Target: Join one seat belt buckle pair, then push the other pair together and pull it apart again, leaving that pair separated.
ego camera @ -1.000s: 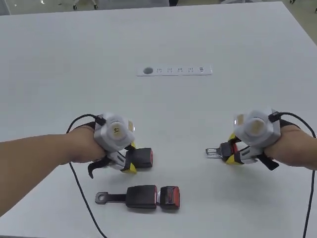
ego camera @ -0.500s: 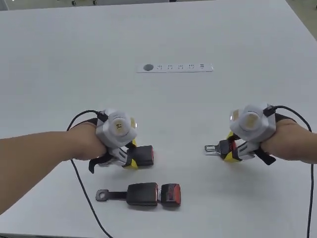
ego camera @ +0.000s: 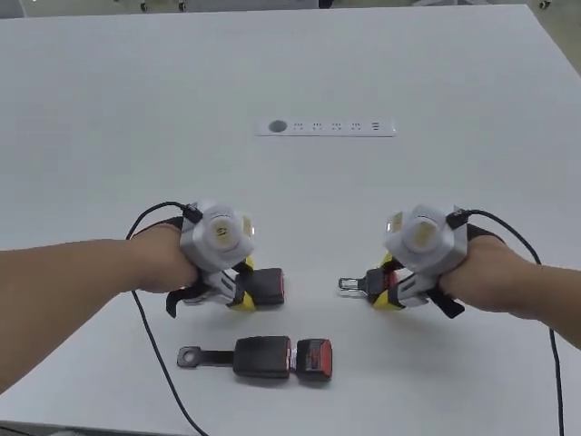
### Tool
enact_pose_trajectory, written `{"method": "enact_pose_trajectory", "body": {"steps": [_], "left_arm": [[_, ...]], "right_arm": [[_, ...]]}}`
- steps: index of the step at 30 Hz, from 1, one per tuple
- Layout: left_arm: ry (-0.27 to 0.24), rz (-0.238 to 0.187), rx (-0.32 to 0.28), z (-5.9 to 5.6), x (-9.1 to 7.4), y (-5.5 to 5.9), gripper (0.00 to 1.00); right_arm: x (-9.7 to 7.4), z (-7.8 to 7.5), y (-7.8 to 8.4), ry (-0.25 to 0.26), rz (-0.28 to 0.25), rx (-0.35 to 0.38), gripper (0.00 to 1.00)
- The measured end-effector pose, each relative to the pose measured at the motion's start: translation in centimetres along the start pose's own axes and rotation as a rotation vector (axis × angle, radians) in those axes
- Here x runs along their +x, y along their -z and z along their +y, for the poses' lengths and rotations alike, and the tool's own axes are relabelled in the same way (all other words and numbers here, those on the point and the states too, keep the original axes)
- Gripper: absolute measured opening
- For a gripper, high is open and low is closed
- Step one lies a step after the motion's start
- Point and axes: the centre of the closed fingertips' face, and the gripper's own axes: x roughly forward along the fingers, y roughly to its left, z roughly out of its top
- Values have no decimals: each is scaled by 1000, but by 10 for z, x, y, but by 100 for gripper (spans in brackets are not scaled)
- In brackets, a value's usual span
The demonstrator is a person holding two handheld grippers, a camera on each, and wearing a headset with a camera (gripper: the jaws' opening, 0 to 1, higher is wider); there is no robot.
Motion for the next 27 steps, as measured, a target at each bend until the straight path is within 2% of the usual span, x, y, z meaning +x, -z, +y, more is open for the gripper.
{"method": "enact_pose_trajectory", "body": {"steps": [6,10,15,27], "left_arm": [[1,7,2,-1,-1,-1,33],[1,10,2,-1,-1,-1,33],[4,18,11,0,0,1,33],[10,34,32,2,2,3,33]], "right_arm": [[11,9,-20,11,-30,8,35],[20,11,-33,25,-29,-2,35],[27,11,-42,33,-8,-52,35],[35,9,-56,29,-4,-70,34]]}}
